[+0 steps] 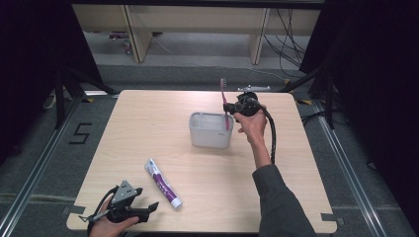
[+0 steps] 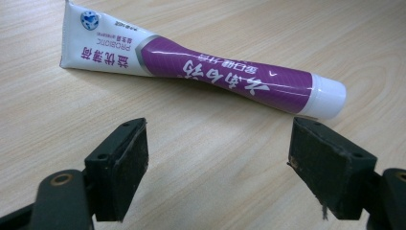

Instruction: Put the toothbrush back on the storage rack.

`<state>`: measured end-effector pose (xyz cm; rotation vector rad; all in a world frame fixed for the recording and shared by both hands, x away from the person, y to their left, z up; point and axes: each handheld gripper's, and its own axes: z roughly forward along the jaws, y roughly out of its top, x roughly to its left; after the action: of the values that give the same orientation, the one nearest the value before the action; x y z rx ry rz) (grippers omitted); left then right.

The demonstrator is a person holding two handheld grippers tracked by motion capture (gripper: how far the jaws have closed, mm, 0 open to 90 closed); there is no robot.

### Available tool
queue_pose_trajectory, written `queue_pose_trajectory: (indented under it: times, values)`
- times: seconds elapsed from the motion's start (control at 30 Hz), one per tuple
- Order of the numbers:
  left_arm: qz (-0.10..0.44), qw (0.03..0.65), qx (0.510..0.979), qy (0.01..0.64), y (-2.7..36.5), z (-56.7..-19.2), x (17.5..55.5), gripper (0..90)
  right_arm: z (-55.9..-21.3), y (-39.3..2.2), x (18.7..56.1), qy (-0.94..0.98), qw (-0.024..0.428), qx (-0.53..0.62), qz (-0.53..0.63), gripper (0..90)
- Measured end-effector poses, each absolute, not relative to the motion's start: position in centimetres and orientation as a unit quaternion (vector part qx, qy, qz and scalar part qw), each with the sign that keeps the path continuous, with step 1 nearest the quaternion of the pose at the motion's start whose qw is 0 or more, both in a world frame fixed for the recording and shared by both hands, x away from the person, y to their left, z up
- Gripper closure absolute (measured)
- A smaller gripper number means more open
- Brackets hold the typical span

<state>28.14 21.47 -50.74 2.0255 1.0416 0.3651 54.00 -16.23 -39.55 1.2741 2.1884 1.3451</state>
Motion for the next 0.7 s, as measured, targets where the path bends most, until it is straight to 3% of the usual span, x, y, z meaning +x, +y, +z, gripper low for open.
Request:
queue_pose_trajectory:
  times: [0.7]
  values:
    - [0.144,0.405,0.803,0.413,21.42,-50.77,28.14,21.0,-40.44,-15.46,53.69,0.770,0.151,0.446,0.431,82.9]
